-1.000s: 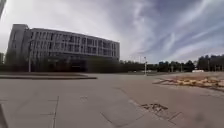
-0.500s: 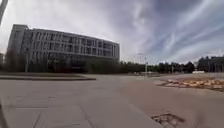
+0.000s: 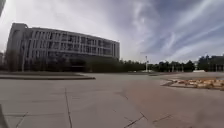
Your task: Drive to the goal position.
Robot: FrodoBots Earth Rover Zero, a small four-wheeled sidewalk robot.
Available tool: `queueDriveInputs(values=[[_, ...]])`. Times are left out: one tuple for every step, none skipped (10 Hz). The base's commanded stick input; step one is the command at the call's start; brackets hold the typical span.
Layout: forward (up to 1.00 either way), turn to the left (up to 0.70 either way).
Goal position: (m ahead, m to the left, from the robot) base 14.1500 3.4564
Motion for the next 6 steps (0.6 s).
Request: queueDriveInputs(values=[[1.00,0.00],[1.00,0.00],[1.00,0.00],[1.00,0.00],[1.00,0.00],[1.00,0.00]])
